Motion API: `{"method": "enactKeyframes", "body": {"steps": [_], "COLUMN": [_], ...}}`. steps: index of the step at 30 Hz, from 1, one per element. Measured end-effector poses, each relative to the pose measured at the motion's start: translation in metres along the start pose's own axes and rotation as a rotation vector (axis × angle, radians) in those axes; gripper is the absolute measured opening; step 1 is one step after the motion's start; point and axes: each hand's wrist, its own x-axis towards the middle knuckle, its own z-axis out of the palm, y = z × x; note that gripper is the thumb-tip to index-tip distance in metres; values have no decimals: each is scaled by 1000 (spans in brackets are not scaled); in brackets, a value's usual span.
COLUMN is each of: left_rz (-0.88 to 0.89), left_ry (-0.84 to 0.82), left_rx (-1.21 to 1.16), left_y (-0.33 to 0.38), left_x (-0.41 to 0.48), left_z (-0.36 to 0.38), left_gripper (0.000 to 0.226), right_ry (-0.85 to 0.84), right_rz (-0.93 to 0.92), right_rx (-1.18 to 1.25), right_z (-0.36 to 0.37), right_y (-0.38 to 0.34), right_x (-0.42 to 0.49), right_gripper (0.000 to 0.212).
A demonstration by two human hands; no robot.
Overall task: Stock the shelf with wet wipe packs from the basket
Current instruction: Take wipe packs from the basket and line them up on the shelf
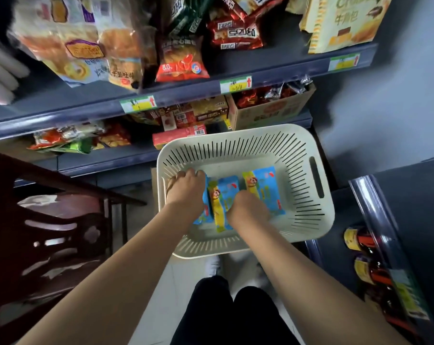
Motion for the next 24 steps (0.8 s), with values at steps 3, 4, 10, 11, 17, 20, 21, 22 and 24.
{"method": "enactKeyframes", "body": {"steps": [3, 4, 10, 11, 17, 20, 21, 22, 24], "left_rz": [-22, -24, 7, 19, 78, 68, 71, 85, 116], "left_ry": [41, 56, 57, 51, 220, 261, 285, 321, 391], "left_rx": [-9, -14, -225, -273, -603, -750, -782, -815, -857], "left_y": [1, 0, -5, -6, 1, 7, 9, 14, 27], "left_x": [-3, -3, -9, -12, -53, -80, -89, -98, -117], "left_z": [0, -1, -26, -33, -99, -133, -144, -156, -178], "left_gripper": [67, 60, 31, 29, 18, 22, 23, 23, 25], "right_ry": [-11, -13, -16, 11, 269, 387, 435, 487, 591], "right_rz": [31, 23, -79, -93, -209, -319, -360, -399, -475], "right_rx": [92, 115, 224, 265, 474, 509, 497, 482, 444], "right_z": [6, 6, -13, -21, -94, -140, -154, -168, -193], "right_y": [2, 4, 8, 10, 49, 70, 76, 81, 91], "right_x": [2, 1, -10, -15, -55, -84, -93, -103, -122], "right_gripper": [25, 24, 29, 30, 21, 23, 26, 28, 27]}}
